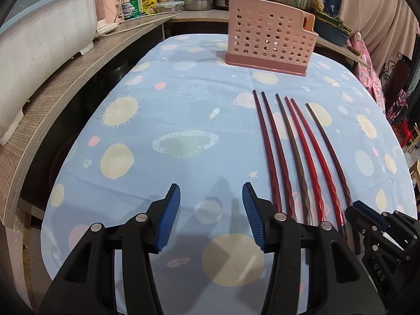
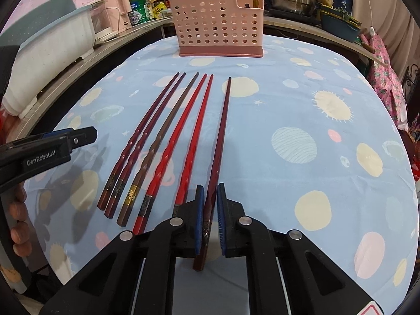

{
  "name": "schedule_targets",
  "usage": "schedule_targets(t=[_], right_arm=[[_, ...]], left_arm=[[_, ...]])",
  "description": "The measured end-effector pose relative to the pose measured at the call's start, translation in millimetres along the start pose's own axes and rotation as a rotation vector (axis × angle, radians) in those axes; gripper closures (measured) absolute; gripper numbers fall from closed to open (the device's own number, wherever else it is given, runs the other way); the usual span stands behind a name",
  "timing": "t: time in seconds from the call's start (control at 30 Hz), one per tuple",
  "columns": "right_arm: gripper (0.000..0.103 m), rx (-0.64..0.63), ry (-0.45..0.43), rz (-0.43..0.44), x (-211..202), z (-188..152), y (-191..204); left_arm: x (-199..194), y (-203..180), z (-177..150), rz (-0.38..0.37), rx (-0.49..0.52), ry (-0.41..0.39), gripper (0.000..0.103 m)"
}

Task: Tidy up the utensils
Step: 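Close right gripper on a dark red chopstick while left gripper approaches another, then close left gripper on a second dark red chopstick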

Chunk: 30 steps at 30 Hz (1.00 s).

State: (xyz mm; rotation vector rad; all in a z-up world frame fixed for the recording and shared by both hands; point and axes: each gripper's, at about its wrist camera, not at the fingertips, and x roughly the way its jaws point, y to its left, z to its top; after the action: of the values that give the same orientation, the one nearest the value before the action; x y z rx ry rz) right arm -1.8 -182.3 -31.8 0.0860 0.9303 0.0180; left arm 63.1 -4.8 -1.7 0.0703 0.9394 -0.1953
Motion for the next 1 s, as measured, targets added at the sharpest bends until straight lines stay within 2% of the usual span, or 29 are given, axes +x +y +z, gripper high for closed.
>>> schedule_targets(t=[0.43, 1.0], right_arm=[[0.096, 0.064, -0.010, -0.011, -6.0, -3.8, -17.6], [0.096, 0.071, -0.008, -0.004, -6.0, -5.6, -20.6]], left_arm=[[-5.6, -24.3, -8.4, -0.061, 0.047, 0.014, 0.054], [8.3, -36.0, -17.4, -0.064, 0.073, 0.055, 0.054]])
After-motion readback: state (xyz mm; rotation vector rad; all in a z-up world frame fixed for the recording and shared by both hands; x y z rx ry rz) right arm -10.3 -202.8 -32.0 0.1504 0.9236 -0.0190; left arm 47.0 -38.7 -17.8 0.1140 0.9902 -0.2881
